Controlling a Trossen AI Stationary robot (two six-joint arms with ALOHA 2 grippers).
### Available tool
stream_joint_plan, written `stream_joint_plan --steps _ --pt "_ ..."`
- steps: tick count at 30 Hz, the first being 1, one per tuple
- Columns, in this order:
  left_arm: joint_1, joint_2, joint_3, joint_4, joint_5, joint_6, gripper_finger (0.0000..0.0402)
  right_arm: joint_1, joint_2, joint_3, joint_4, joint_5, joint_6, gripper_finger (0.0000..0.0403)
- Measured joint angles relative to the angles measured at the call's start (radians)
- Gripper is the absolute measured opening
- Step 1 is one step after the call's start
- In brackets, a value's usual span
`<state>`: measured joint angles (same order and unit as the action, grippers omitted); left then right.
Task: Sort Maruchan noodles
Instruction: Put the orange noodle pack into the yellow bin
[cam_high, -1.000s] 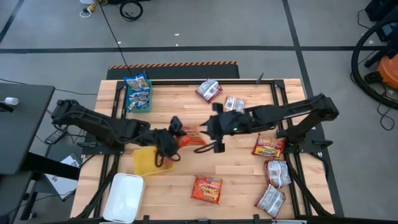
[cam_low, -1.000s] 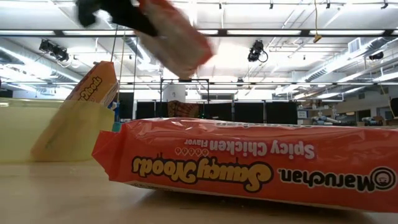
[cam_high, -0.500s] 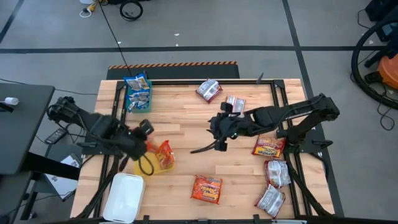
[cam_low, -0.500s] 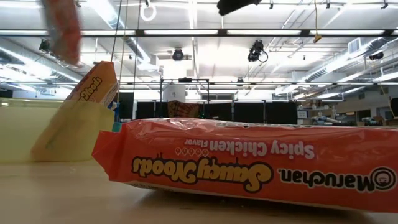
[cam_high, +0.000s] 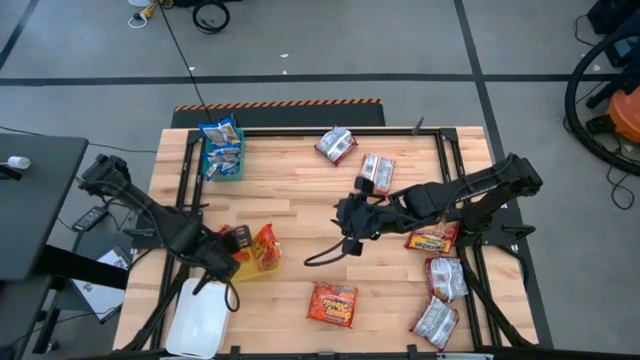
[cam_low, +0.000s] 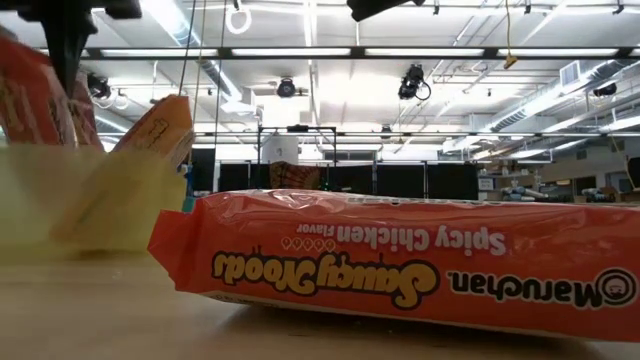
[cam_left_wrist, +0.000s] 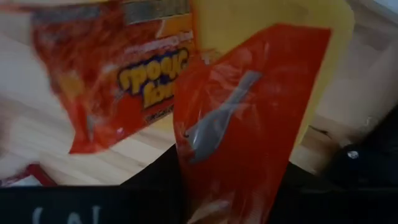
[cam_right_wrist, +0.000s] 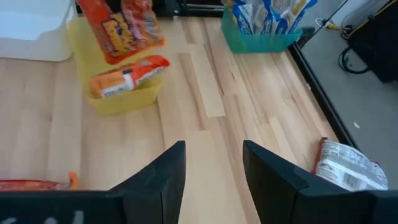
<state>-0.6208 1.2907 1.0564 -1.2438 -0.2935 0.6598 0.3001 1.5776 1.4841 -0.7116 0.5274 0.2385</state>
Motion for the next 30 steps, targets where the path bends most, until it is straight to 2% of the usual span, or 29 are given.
stream_joint_plan --steps 7,15,20,24,26,30 --pt "0.019 0.002 -0.035 0.04 0.145 -0.005 0.0133 0.001 0.0 0.0 -0.002 0.003 0.006 0.0165" --pt "0.004 0.002 -0.032 0.026 0.028 0.051 0.0133 0.002 0.0 0.0 -0.002 0.004 -0.002 0.0165" --pt "0.013 0.002 0.019 0.027 0.0 0.047 0.0133 0.002 0.0 0.0 -0.002 -0.004 0.004 0.0165" --pt "0.027 0.002 0.084 0.026 0.004 -0.032 0.0133 0.002 0.0 0.0 -0.002 -0.009 0.025 0.0164" --pt "0.038 0.002 0.116 0.028 0.038 -0.097 0.0133 0.002 0.0 0.0 -0.002 -0.017 0.03 0.0164" --pt "0.06 0.002 0.164 0.064 0.118 -0.302 0.0134 0.002 0.003 0.0 -0.001 -0.031 0.032 0.0164"
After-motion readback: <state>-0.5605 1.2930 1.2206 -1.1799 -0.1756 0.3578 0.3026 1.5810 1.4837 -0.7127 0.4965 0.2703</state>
